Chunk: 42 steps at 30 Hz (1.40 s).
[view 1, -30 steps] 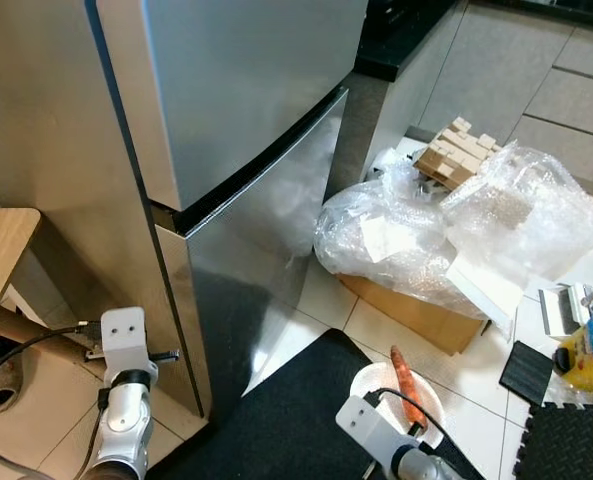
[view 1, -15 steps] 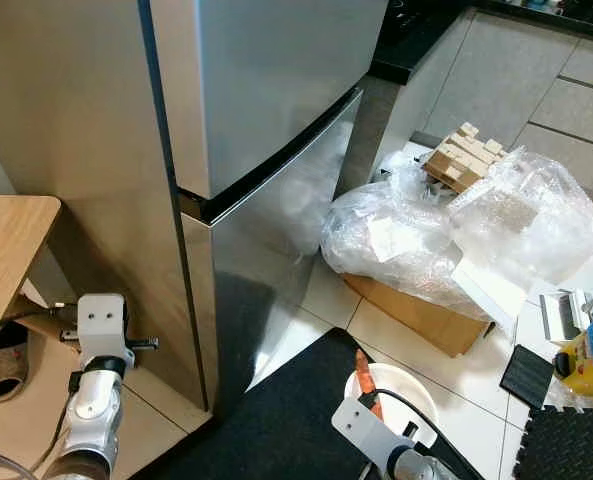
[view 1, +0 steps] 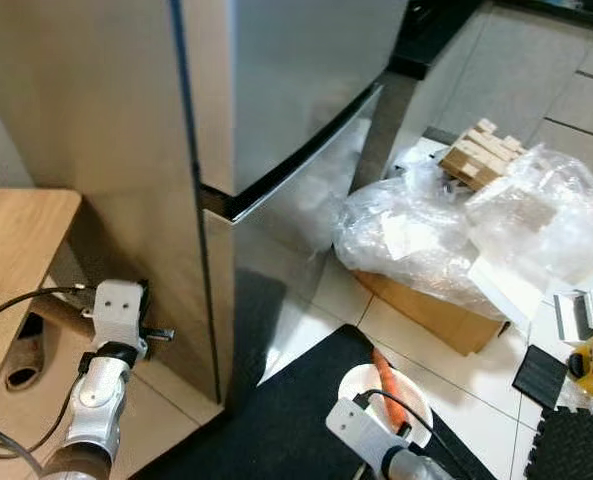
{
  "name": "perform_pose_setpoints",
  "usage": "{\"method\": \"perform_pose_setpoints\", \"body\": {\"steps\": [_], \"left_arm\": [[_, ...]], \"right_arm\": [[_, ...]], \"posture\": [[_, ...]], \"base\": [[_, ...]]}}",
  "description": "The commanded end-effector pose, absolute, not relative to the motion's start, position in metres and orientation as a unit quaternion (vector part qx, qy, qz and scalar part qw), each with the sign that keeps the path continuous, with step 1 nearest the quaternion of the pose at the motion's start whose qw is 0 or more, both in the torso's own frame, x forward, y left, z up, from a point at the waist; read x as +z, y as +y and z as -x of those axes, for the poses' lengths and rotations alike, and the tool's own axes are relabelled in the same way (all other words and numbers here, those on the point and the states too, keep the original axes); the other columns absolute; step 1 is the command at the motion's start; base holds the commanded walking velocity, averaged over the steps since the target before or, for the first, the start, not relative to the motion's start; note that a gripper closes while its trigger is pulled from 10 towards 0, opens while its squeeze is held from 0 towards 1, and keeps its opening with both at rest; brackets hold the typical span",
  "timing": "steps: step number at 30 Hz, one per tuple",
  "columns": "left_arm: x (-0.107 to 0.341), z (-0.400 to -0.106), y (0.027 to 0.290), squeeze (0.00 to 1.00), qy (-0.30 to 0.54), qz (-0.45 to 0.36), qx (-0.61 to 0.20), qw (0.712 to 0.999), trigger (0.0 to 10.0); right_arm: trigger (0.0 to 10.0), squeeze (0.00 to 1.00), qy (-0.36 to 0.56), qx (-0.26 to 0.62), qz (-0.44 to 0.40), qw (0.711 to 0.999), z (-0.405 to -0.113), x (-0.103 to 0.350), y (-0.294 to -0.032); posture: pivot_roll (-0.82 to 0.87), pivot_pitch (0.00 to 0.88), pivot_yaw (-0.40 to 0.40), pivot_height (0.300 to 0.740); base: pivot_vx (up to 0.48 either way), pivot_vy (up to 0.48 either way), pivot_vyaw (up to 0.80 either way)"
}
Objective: Restocking fridge
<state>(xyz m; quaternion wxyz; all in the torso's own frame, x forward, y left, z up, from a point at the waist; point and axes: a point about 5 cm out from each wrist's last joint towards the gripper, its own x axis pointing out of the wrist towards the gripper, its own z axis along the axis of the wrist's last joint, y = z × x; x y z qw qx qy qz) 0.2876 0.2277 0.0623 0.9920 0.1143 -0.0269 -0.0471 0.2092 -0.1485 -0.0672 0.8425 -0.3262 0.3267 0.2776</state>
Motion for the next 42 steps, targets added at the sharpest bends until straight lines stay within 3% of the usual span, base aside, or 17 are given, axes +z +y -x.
{"method": "perform_pose_setpoints", "body": {"steps": [1, 9, 10, 11, 24, 26, 27, 28, 29, 30, 35, 42], "left_arm": [[0.061, -0.29, 0.214, 0.0, -0.019, -0.128, -0.098, 0.987, 10.0], [0.059, -0.292, 0.188, 0.0, 0.001, -0.073, -0.199, 0.977, 10.0], [0.059, -0.292, 0.183, 0.0, 0.003, -0.067, -0.216, 0.974, 9.4], [0.059, -0.295, 0.182, 0.0, 0.004, -0.074, -0.213, 0.974, 0.0], [0.068, -0.309, 0.196, 0.0, 0.002, -0.107, -0.142, 0.984, 0.0], [0.069, -0.31, 0.197, 0.0, 0.0, -0.103, -0.135, 0.985, 0.6], [0.071, -0.313, 0.196, 0.0, -0.004, -0.096, -0.13, 0.987, 4.4], [0.075, -0.316, 0.196, 0.0, -0.007, -0.095, -0.121, 0.988, 6.3], [0.075, -0.316, 0.196, 0.0, -0.007, -0.095, -0.121, 0.988, 6.3], [0.076, -0.318, 0.196, 0.0, -0.007, -0.1, -0.117, 0.988, 10.0], [0.08, -0.324, 0.201, 0.0, -0.006, -0.101, -0.089, 0.991, 10.0], [0.082, -0.329, 0.189, 0.0, -0.006, -0.083, -0.124, 0.989, 10.0]], "right_arm": [[10.0, 0.0, 0.33, 0.27, 0.327, 0.843, -0.208, -0.067, -0.154], [10.0, 0.0, 0.333, 0.268, 0.327, 0.843, -0.207, -0.068, -0.156], [10.0, 0.0, 0.334, 0.267, 0.327, 0.843, -0.207, -0.068, -0.156], [10.0, 0.0, 0.334, 0.266, 0.327, 0.843, -0.207, -0.068, -0.157], [10.0, 0.0, 0.331, 0.264, 0.328, 0.845, -0.209, -0.067, -0.158], [10.0, 0.0, 0.331, 0.264, 0.328, 0.845, -0.209, -0.067, -0.158], [10.0, 0.0, 0.33, 0.263, 0.329, 0.845, -0.21, -0.066, -0.158], [10.0, 0.0, 0.329, 0.263, 0.329, 0.845, -0.211, -0.066, -0.159], [10.0, 0.0, 0.329, 0.263, 0.329, 0.845, -0.211, -0.066, -0.159], [10.0, 0.0, 0.328, 0.264, 0.33, 0.845, -0.211, -0.066, -0.158], [10.0, 0.0, 0.326, 0.264, 0.331, 0.845, -0.212, -0.065, -0.159], [10.0, 0.0, 0.325, 0.264, 0.336, 0.844, -0.212, -0.064, -0.163]], "posture": [[-0.05, 0.094, -0.073, 0.74], [-0.05, 0.098, -0.071, 0.74], [-0.05, 0.1, -0.07, 0.74], [-0.05, 0.1, -0.069, 0.74], [-0.06, 0.1, -0.073, 0.74], [-0.06, 0.1, -0.072, 0.74], [-0.06, 0.101, -0.072, 0.74], [-0.07, 0.101, -0.072, 0.74], [-0.07, 0.101, -0.072, 0.74], [-0.07, 0.102, -0.07, 0.74], [-0.07, 0.102, -0.07, 0.74], [-0.08, 0.1, -0.076, 0.74]], "base": [[0.0, 0.0, 0.0], [0.0, 0.0, 0.0], [0.0, 0.0, 0.0], [0.0, 0.0, 0.0], [0.0, 0.0, 0.0], [0.0, 0.0, 0.0], [0.0, 0.0, 0.0], [0.0, 0.0, 0.0], [0.0, 0.0, 0.0], [0.0, 0.0, 0.0], [0.0, 0.0, 0.0], [0.0, 0.0, 0.0]]}}
